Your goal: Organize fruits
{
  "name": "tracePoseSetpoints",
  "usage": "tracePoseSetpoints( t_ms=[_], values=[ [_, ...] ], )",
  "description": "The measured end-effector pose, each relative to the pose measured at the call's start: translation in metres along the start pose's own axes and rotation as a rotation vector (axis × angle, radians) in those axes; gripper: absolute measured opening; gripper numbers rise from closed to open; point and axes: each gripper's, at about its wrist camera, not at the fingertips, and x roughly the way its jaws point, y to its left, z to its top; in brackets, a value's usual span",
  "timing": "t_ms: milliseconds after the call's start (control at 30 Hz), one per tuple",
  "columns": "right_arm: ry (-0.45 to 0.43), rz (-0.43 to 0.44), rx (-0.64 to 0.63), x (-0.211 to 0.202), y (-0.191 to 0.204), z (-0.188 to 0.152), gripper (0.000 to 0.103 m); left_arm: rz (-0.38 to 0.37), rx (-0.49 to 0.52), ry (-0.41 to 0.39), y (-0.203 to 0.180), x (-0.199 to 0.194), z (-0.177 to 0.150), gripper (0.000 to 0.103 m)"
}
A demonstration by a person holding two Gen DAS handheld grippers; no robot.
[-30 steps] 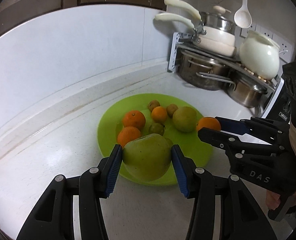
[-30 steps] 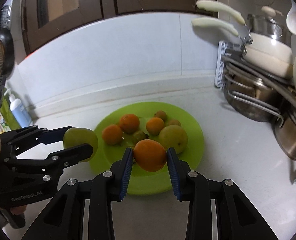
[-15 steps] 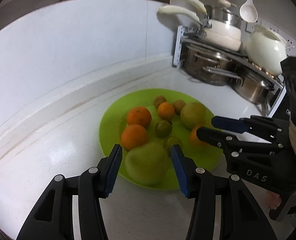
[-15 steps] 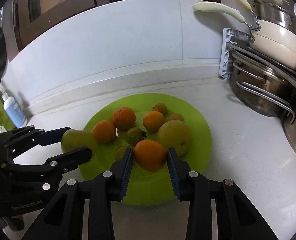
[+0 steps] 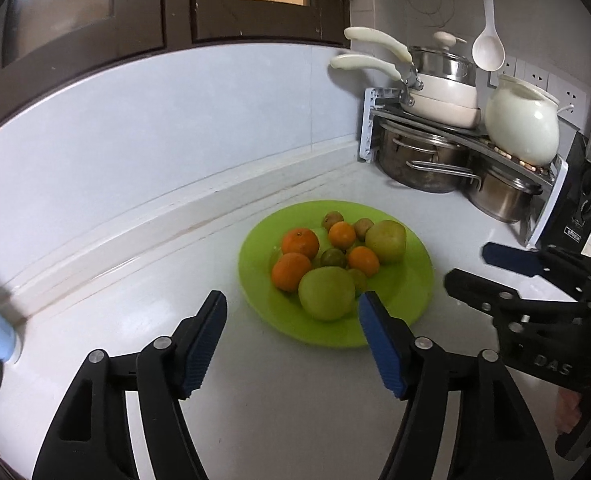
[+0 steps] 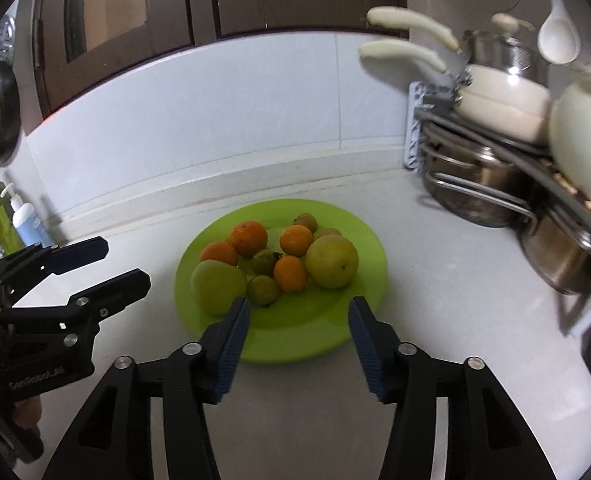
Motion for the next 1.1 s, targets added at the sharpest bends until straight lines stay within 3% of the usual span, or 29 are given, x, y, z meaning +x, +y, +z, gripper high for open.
tracePoseSetpoints(
  t_ms=[400, 567, 633, 833, 1100],
  values=[
    [-0.1, -0.108, 0.073, -0.084, 0.017, -0.03, 0.077, 0.016, 0.044, -0.106, -0.007, -0.071, -0.022, 0.089],
    [-0.125, -0.137, 0.1, -0.113, 0.022, -0.043, 0.078, 0.027, 0.056, -0.148, -0.014, -0.102, -0.03, 0.097],
    [-0.135, -0.143, 0.097, -0.126, 0.024, -0.048, 0.084, 0.034, 0.046, -0.163, -0.018, -0.115, -0.034, 0.099],
    [-0.164, -0.147, 0.067, -0.16, 0.022, -0.065, 0.087, 0.094, 0.005, -0.21, -0.038, -0.153, -0.055, 0.103],
    [-0.171, -0.127, 0.036, -0.201, 0.016, -0.085, 0.089, 0.115, -0.057, -0.21, -0.06, -0.191, -0.08, 0.103]
  ],
)
